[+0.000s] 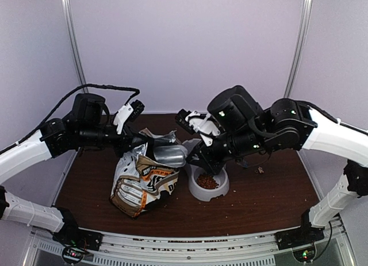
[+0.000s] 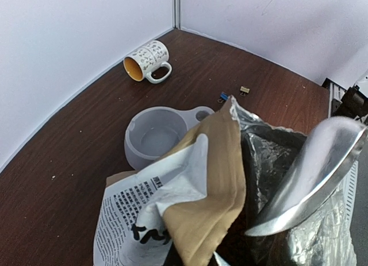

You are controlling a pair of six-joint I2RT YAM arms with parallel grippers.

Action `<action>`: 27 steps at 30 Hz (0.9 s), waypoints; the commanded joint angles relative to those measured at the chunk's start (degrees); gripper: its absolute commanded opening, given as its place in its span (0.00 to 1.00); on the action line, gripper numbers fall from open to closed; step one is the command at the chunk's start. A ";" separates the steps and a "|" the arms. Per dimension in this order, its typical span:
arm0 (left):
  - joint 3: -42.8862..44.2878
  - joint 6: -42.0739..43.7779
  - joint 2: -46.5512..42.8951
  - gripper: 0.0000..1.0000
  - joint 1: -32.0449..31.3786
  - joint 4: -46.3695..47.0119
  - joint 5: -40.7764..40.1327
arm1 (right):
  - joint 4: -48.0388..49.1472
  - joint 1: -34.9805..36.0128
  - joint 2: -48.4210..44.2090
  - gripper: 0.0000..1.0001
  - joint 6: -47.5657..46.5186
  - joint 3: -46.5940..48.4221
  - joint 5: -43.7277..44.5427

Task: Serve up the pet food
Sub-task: Insert the spatula into the pet food bag, then collect the pet food from the pet food bag.

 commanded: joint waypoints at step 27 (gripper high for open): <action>-1.53 -4.16 5.27 0.00 -5.14 10.40 -1.33 | 21.09 -2.81 17.49 0.00 11.54 -4.22 -12.39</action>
